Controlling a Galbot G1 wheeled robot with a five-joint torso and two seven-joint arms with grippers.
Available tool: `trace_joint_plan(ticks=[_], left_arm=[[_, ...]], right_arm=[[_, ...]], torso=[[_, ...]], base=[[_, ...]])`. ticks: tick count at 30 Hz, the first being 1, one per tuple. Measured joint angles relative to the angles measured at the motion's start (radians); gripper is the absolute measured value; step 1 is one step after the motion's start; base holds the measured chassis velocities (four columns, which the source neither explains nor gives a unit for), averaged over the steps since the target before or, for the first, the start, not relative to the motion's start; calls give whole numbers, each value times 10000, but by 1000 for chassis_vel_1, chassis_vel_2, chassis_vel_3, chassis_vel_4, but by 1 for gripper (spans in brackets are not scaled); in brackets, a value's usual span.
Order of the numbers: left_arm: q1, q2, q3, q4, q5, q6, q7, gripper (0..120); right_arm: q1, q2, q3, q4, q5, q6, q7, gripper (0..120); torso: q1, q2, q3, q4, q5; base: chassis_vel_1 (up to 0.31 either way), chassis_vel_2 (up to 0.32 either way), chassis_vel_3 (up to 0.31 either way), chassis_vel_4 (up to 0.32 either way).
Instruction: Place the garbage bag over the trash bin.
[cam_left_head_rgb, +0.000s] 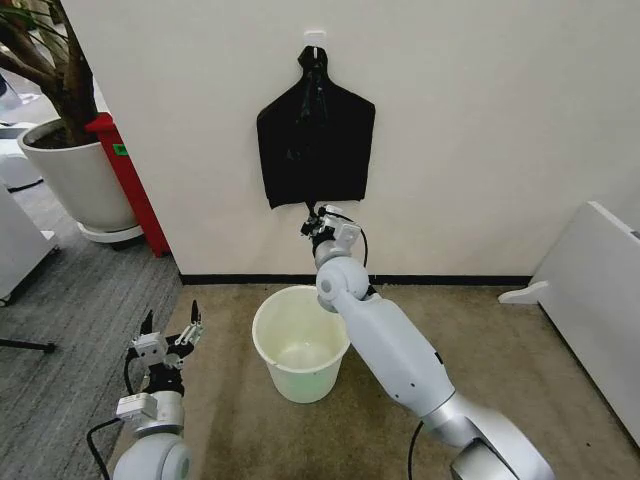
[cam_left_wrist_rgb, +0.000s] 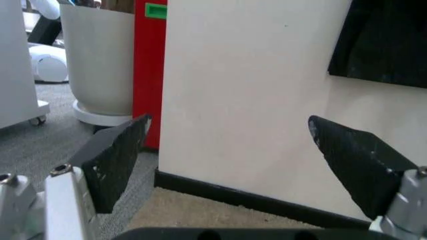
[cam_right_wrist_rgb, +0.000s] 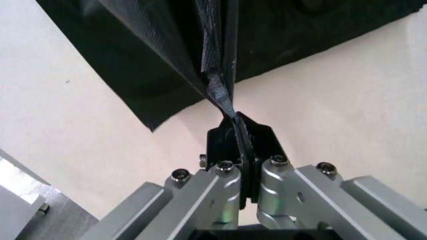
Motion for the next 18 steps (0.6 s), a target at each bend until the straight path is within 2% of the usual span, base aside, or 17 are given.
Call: trace_joint_plan(ticks=[18], left_arm=[[-12,-40,7,48,57,-12,3,91]], right_arm=[[-304,-23,16,-91,-249,32,-87,0]], torso=[[0,0,0,0,0]], base=[[0,0,0,0]])
